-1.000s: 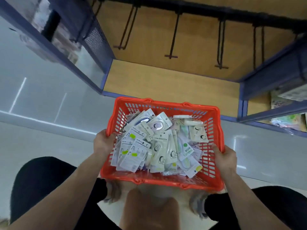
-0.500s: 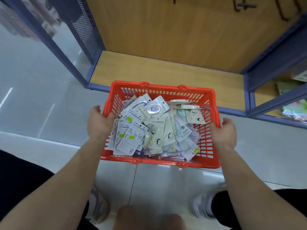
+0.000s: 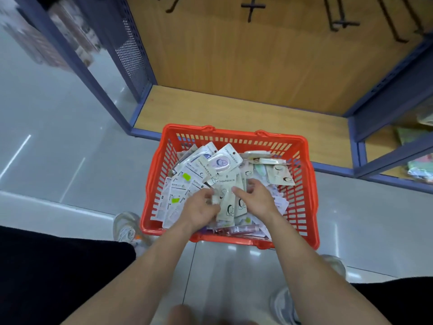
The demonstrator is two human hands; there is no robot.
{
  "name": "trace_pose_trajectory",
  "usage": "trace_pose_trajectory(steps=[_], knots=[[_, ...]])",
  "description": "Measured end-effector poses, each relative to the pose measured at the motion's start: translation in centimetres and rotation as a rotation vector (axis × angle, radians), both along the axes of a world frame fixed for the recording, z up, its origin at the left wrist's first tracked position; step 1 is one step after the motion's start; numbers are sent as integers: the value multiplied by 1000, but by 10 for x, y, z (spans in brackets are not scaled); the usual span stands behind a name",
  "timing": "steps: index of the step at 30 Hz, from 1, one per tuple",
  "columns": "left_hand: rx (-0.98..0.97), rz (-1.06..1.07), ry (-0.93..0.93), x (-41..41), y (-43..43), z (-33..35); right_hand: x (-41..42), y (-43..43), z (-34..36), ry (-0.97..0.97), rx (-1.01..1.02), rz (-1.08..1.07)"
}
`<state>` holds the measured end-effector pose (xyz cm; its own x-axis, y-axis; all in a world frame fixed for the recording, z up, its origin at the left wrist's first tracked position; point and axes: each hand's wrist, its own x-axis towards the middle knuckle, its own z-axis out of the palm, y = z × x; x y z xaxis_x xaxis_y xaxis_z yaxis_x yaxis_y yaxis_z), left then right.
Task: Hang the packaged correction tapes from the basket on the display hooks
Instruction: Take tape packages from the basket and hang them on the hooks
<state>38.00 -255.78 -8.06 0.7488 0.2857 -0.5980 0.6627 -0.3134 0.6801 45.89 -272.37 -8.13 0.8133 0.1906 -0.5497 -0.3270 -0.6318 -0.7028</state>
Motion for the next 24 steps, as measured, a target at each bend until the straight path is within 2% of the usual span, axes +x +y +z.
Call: trace_pose_trajectory(steps=[3,9,12,15,18,24], knots=[[-97,10,-24,1,8,-11,0,5,-8,-7,49,17],[-23,72,-154,12,6,-22,5,0,-20,-14,144,-55],[-56,105,-203,17,-1,-24,2,-5,-22,-7,222,-69],[-67,150,-186,21,-4,-24,0,-12,-23,0,283,-100],[-226,200,-152,25,-8,-21,-1,-20,-16,46,380,-154],[-431,97,-183,33,-24,-14,1,-27,1,77,496,-237]])
